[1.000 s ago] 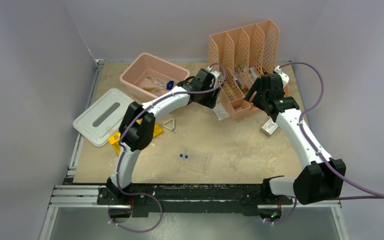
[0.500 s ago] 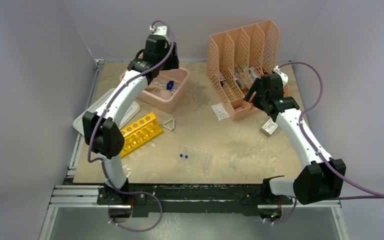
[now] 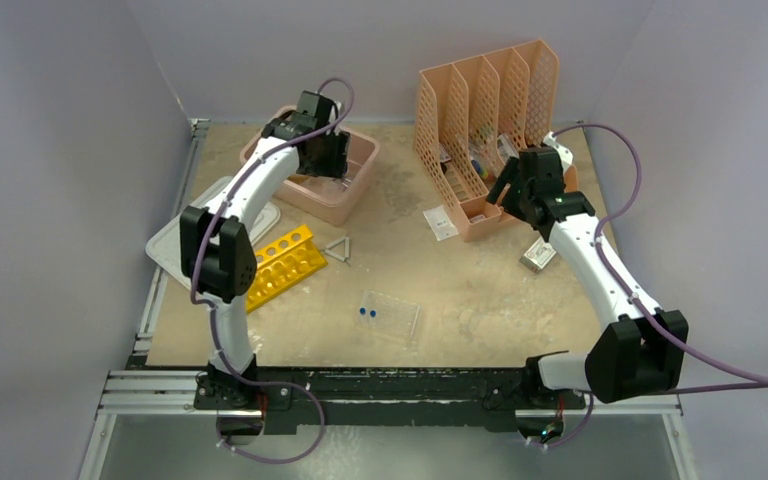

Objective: Organize the chemistry lab equipment

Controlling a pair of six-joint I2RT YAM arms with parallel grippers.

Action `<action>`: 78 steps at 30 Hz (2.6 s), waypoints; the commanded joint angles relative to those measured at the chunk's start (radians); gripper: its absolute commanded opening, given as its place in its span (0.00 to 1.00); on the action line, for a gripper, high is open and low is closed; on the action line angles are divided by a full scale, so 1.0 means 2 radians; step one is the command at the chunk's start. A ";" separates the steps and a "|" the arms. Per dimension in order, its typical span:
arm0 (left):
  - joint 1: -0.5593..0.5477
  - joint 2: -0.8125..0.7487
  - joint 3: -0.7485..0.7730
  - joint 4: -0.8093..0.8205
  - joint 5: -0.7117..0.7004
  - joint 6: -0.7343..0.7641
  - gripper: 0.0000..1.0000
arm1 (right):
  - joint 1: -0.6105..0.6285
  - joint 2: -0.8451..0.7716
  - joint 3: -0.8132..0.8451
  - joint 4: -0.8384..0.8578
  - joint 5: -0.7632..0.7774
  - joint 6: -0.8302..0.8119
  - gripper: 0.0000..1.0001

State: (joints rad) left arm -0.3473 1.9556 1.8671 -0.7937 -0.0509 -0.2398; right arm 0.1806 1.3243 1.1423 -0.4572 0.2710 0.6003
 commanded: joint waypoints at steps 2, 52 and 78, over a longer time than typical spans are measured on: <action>0.014 0.011 -0.005 -0.025 0.035 0.027 0.33 | -0.002 0.001 0.017 0.015 0.005 -0.009 0.79; 0.036 -0.119 -0.071 0.168 -0.038 -0.024 0.83 | 0.096 0.067 0.055 0.073 -0.079 -0.180 0.74; 0.036 -0.214 -0.153 0.217 -0.004 -0.041 0.81 | 0.182 0.373 0.221 -0.031 0.089 -0.256 0.70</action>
State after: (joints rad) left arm -0.2825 1.5440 1.5406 -0.3786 -0.0666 -0.3302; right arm 0.5262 2.0640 1.5410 -0.4877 0.3470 0.1394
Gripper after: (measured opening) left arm 0.813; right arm 0.716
